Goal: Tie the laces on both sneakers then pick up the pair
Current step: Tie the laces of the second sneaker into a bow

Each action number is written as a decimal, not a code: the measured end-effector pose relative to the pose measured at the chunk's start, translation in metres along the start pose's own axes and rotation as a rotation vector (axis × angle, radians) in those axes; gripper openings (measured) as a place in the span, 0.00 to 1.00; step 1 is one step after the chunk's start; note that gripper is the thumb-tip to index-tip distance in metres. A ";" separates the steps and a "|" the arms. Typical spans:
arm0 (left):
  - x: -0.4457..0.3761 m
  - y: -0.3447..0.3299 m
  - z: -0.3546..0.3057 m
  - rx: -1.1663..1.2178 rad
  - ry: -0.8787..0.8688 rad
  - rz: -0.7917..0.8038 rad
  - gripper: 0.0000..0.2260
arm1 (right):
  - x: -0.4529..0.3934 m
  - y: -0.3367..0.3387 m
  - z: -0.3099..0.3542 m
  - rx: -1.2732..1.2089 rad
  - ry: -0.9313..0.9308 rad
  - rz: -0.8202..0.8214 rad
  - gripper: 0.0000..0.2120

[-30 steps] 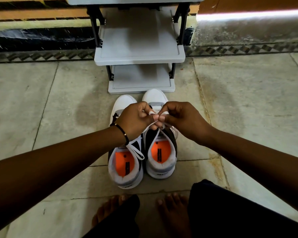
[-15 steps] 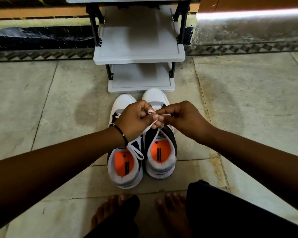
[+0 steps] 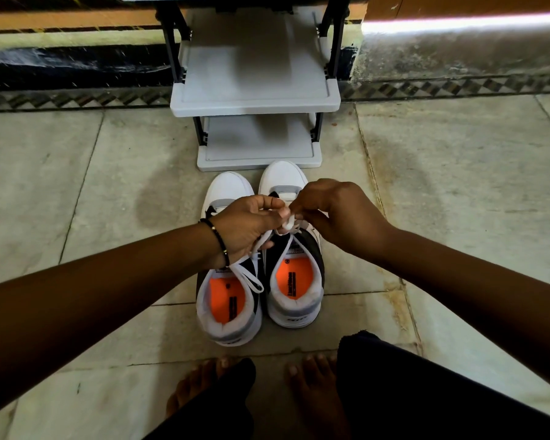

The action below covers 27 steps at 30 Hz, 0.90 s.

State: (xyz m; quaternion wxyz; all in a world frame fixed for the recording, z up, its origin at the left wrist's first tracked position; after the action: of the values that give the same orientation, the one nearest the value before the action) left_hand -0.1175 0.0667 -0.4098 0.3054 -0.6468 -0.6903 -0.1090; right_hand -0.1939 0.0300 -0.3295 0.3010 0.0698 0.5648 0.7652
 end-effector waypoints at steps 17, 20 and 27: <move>0.007 0.006 -0.029 -0.187 -0.333 -0.035 0.12 | 0.002 -0.022 -0.031 -0.291 -0.397 0.156 0.05; 0.006 0.007 -0.025 -0.181 -0.264 -0.047 0.06 | 0.005 -0.022 -0.025 -0.178 -0.357 0.141 0.08; 0.001 -0.003 -0.018 -0.267 -0.121 0.033 0.13 | 0.004 -0.008 -0.010 -0.003 -0.233 0.056 0.06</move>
State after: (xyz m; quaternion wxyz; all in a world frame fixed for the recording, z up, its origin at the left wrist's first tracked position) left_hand -0.1150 0.0571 -0.3944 0.1764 -0.6982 -0.6761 -0.1559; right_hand -0.1987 0.0253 -0.3410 0.3433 0.1733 0.5227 0.7609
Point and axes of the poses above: each hand's wrist, its own x-axis away from the middle knuckle, its own y-axis out of the back of the hand, z = x × y, the point moved 10 cm from there along -x, towards the middle knuckle, and after that the axes turned 12 degrees about x, right-handed, at the moved point
